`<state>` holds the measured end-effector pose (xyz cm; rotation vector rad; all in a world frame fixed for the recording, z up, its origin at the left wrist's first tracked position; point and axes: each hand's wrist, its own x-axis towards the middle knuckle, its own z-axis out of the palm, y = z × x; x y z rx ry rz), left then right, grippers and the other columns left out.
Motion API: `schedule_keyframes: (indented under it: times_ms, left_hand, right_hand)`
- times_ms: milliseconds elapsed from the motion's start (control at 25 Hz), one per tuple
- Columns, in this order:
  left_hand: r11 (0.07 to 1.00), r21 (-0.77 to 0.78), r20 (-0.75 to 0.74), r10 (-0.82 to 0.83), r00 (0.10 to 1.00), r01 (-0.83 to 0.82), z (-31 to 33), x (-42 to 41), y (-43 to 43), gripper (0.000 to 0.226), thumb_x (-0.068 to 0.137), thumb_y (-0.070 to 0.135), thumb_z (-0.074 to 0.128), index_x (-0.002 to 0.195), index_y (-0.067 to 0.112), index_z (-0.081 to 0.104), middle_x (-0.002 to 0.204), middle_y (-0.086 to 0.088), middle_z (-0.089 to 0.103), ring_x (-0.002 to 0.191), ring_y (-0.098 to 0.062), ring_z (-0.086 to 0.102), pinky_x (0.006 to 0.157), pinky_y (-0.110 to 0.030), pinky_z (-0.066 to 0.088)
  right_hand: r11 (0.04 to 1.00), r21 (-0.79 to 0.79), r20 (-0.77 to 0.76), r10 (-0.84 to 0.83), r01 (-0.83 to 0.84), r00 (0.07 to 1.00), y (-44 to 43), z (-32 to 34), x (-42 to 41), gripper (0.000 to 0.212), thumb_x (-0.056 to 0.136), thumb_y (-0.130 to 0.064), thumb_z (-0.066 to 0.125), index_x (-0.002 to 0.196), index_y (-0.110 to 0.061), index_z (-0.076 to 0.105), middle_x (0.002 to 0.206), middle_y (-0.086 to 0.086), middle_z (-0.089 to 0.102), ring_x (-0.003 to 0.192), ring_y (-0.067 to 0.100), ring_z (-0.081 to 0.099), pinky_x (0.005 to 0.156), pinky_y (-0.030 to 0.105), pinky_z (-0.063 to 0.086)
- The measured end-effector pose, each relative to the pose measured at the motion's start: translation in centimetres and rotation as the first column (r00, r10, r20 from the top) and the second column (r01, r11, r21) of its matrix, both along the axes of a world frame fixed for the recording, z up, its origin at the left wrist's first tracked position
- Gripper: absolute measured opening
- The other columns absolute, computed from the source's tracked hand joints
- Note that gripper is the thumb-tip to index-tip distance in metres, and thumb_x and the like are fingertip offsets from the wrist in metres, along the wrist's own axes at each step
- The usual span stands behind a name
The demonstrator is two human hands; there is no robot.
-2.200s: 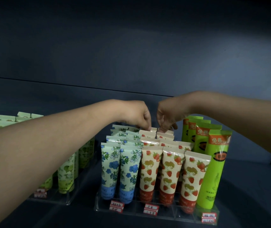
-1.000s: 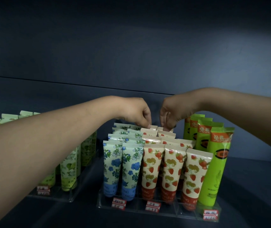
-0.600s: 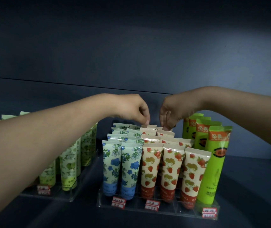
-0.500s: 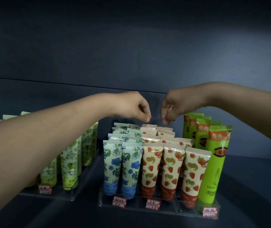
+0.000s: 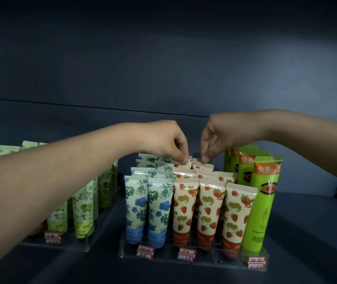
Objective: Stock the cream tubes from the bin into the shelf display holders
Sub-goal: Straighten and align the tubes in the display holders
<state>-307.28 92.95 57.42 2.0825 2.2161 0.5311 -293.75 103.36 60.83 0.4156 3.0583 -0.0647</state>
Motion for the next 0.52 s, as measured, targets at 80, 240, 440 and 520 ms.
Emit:
schedule_keyframes:
  times_ms: [80, 240, 440, 520]
  left_hand:
    - [1.000, -0.008, 0.009, 0.001, 1.000, -0.001, 0.0, 0.0, 0.1, 0.009, 0.078, 0.027, 0.072, 0.084, 0.021, 0.075, 0.067, 0.019, 0.065, 0.059, 0.010, 0.054, 0.072, -0.019, 0.045]
    - [1.000, -0.005, 0.011, 0.017, 1.000, -0.017, -0.3, 0.2, 0.2, 0.009, 0.079, 0.026, 0.072, 0.085, 0.020, 0.075, 0.061, 0.020, 0.063, 0.056, 0.011, 0.053, 0.065, -0.013, 0.043]
    - [1.000, -0.015, -0.007, 0.020, 1.000, -0.020, -0.3, 0.3, 0.2, 0.009, 0.079, 0.026, 0.072, 0.085, 0.019, 0.074, 0.058, 0.021, 0.060, 0.053, 0.013, 0.051, 0.053, -0.004, 0.036]
    - [1.000, -0.024, -0.006, 0.015, 1.000, -0.015, -0.3, 0.2, 0.1, 0.010, 0.079, 0.025, 0.071, 0.087, 0.019, 0.074, 0.061, 0.020, 0.061, 0.054, 0.012, 0.051, 0.056, -0.005, 0.037]
  right_hand:
    - [1.000, -0.016, 0.016, -0.003, 0.003, 1.000, -0.2, 0.2, -0.1, 0.017, 0.077, -0.029, 0.073, 0.087, -0.016, 0.075, 0.086, -0.005, 0.074, 0.077, -0.002, 0.062, 0.086, 0.026, 0.048]
    - [1.000, -0.008, 0.068, 0.010, -0.009, 0.998, -0.6, 0.1, -0.6, 0.015, 0.076, -0.027, 0.074, 0.086, -0.016, 0.075, 0.086, -0.005, 0.074, 0.078, 0.000, 0.064, 0.087, 0.025, 0.048]
    - [1.000, 0.020, 0.098, 0.012, -0.014, 0.995, -0.6, -0.2, -1.1, 0.008, 0.076, -0.024, 0.075, 0.083, -0.021, 0.073, 0.081, -0.010, 0.071, 0.068, -0.008, 0.058, 0.078, 0.017, 0.047]
    - [1.000, 0.024, 0.099, 0.011, -0.013, 0.995, -0.5, -0.2, -1.1, 0.008, 0.077, -0.023, 0.075, 0.084, -0.020, 0.073, 0.081, -0.010, 0.071, 0.067, -0.009, 0.058, 0.077, 0.017, 0.046]
